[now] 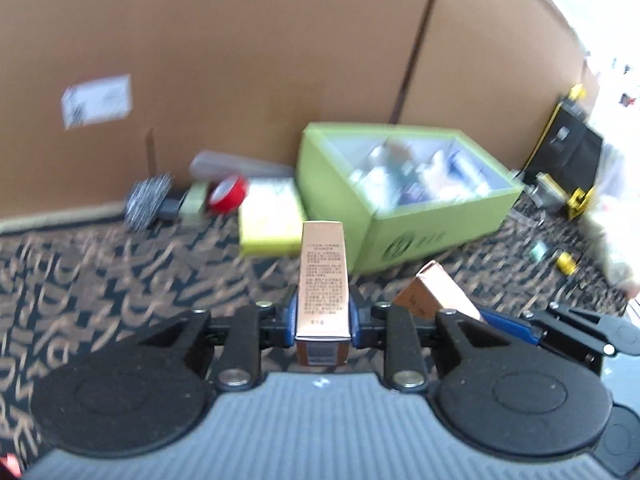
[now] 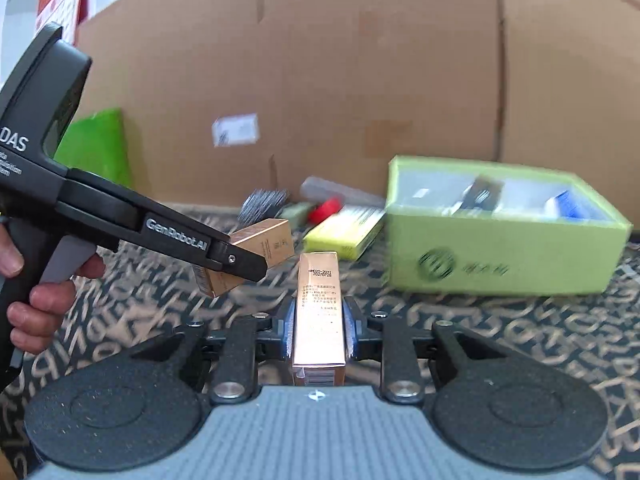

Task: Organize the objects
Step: 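Carry both tan boxes over the lime-green box and open both tools inside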

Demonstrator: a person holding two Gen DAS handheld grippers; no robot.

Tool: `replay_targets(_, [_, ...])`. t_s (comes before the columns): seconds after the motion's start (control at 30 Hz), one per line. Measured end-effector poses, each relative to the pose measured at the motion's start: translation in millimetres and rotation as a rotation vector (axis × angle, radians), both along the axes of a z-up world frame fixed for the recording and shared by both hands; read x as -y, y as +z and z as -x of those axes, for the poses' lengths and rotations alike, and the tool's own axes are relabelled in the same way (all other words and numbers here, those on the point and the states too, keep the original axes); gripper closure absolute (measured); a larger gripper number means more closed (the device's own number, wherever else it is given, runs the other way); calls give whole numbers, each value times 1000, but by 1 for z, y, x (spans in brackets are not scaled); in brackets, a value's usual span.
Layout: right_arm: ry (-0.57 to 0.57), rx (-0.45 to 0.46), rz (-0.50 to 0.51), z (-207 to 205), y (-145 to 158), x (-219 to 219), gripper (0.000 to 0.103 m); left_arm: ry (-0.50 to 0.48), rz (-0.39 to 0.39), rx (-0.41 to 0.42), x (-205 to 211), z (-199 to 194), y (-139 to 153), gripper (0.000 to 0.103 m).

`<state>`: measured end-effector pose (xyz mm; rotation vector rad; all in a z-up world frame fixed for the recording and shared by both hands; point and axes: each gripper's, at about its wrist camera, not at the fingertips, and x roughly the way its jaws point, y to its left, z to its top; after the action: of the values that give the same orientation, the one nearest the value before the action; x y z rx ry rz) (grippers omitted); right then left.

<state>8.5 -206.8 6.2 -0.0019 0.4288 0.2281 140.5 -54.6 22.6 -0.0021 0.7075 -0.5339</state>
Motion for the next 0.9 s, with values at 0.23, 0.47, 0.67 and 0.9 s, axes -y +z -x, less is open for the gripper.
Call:
replay_targets(0.23, [-138,111,-29,-12,31,46,75,-55,27,64,54,-33,38,80])
replay_targets(0.47, [-290,168,-46,-50,42,93,75,-44,-11,86,103,-79,36,79])
replay_targets(0.67, [-365,151,-54,-101,36,129,75,-24,-46,56,128,-117,18,79])
replay_targets(0.9, [-394,118,-121,-157,22,156,75,-22,-59,52,135,-142,-2,72])
